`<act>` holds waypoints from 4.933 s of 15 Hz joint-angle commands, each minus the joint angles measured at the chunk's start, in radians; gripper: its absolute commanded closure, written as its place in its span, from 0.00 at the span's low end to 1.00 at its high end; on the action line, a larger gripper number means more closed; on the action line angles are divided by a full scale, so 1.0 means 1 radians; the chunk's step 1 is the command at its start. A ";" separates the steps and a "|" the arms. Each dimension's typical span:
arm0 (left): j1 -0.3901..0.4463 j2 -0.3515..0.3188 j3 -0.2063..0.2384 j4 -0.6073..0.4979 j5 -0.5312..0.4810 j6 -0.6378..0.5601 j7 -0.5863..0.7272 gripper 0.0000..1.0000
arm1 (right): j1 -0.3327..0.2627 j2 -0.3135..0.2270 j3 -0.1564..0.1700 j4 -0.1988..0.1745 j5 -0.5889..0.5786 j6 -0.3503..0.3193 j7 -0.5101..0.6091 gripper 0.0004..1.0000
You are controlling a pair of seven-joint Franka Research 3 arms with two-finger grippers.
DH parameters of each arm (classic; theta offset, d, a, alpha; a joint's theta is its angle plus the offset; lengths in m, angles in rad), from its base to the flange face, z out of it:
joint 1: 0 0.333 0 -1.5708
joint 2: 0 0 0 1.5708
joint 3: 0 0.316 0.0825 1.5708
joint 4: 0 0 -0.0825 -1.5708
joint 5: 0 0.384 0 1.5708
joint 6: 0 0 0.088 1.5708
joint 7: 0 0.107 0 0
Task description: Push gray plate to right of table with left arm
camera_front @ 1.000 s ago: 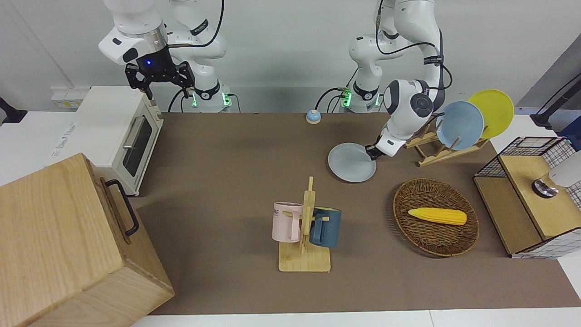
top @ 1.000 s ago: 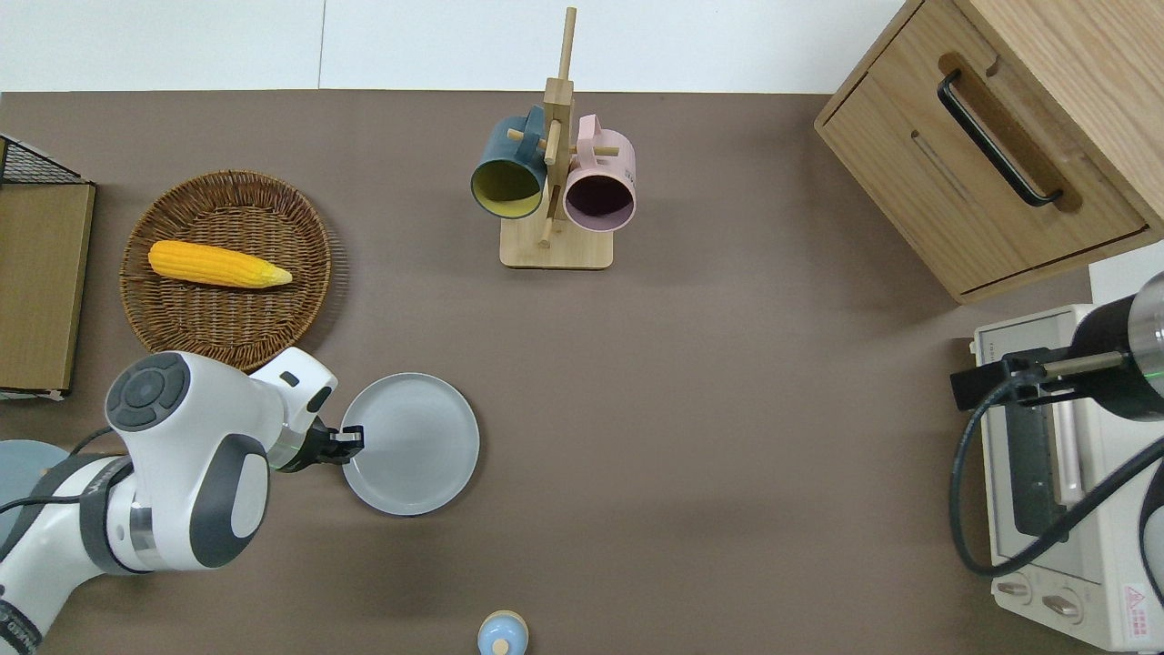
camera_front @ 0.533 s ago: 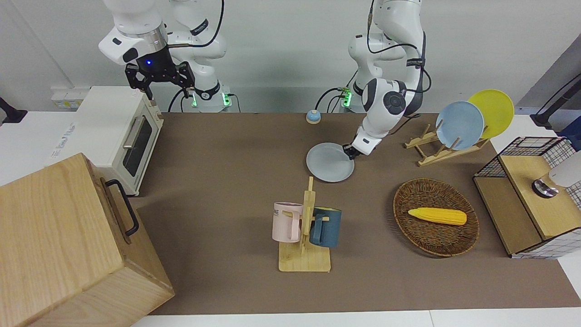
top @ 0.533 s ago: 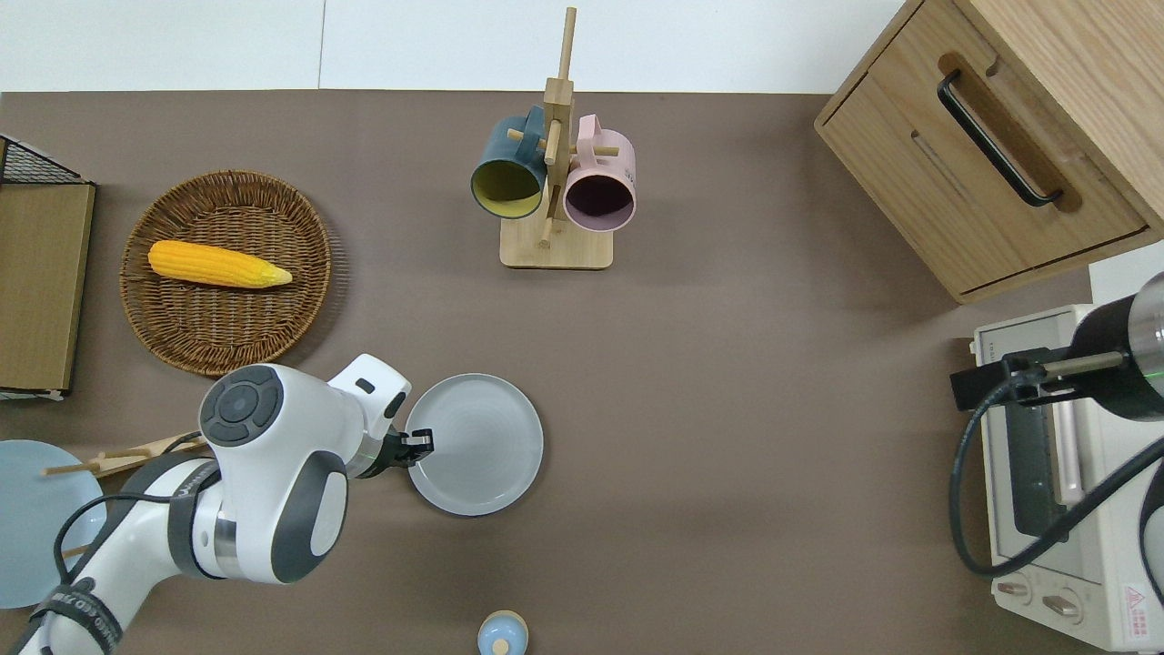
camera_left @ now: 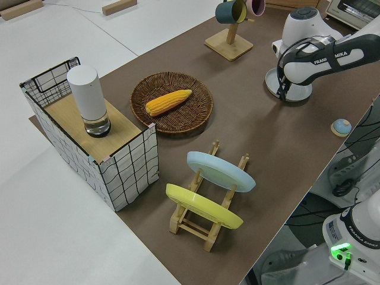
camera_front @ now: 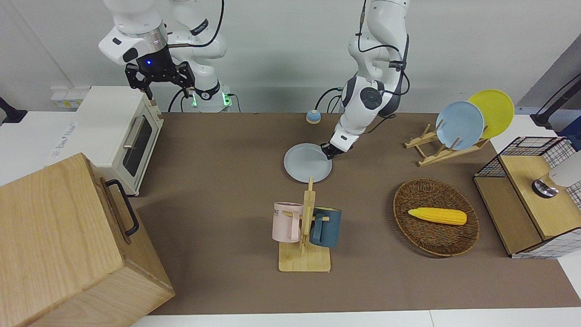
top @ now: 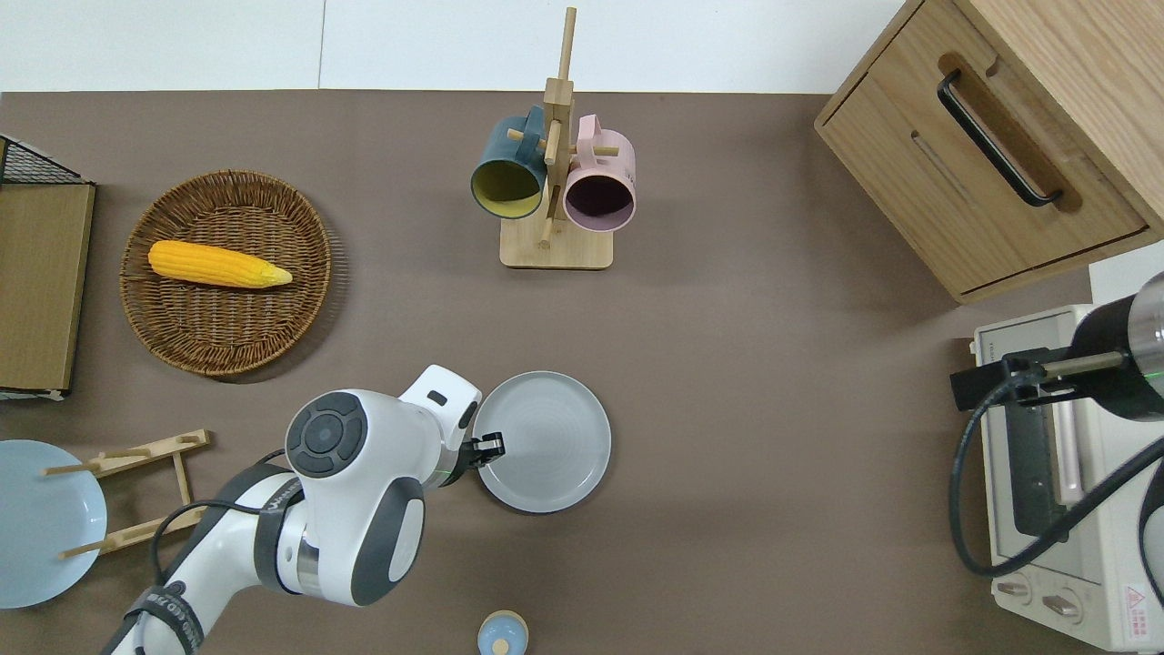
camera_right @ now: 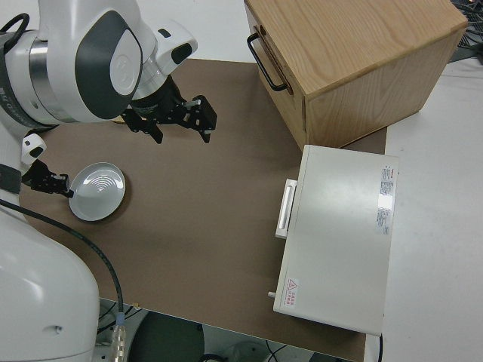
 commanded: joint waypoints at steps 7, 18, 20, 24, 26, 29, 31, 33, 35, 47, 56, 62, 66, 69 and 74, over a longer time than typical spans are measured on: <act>-0.197 0.115 0.007 0.075 -0.069 0.142 -0.194 1.00 | -0.001 -0.010 0.000 -0.004 0.002 -0.004 -0.008 0.00; -0.260 0.187 -0.013 0.171 -0.069 0.169 -0.277 0.82 | -0.001 -0.010 0.000 -0.004 0.002 -0.004 -0.008 0.00; -0.260 0.189 -0.013 0.176 -0.069 0.180 -0.279 0.38 | -0.001 -0.010 0.000 -0.004 0.002 -0.004 -0.008 0.00; -0.261 0.186 -0.013 0.175 -0.056 0.171 -0.271 0.01 | -0.001 -0.010 0.000 -0.004 0.002 -0.004 -0.008 0.00; -0.260 0.167 -0.010 0.164 -0.045 0.136 -0.271 0.01 | -0.001 -0.010 0.000 -0.004 0.002 -0.004 -0.008 0.00; -0.228 0.117 0.003 0.167 0.090 -0.005 -0.270 0.01 | -0.001 -0.010 0.000 -0.004 0.000 -0.006 -0.008 0.00; -0.185 0.078 0.008 0.168 0.121 -0.086 -0.259 0.01 | -0.001 -0.010 0.000 -0.004 0.002 -0.004 -0.008 0.00; -0.134 0.038 0.008 0.170 0.147 -0.142 -0.250 0.01 | -0.001 -0.010 0.000 -0.004 0.000 -0.004 -0.008 0.00; -0.062 -0.008 0.008 0.171 0.196 -0.206 -0.221 0.01 | -0.001 -0.010 0.000 -0.004 0.002 -0.004 -0.008 0.00; 0.190 -0.147 0.010 0.257 0.325 -0.436 -0.016 0.00 | -0.001 -0.010 0.000 -0.004 0.002 -0.006 -0.008 0.00; 0.193 -0.204 0.174 0.467 0.391 -0.682 0.201 0.00 | -0.001 -0.010 0.000 -0.004 0.002 -0.004 -0.008 0.00; 0.190 -0.261 0.177 0.518 0.389 -0.740 0.201 0.00 | -0.001 -0.010 0.000 -0.004 0.002 -0.004 -0.008 0.00; 0.185 -0.256 0.174 0.527 0.379 -0.739 0.197 0.01 | -0.001 -0.010 0.000 -0.004 0.002 -0.004 -0.008 0.00; 0.182 -0.256 0.163 0.527 0.379 -0.739 0.198 0.00 | -0.001 -0.010 0.000 -0.004 0.002 -0.004 -0.008 0.00; 0.184 -0.256 0.169 0.527 0.379 -0.734 0.200 0.00 | -0.001 -0.010 0.000 -0.004 0.002 -0.004 -0.008 0.00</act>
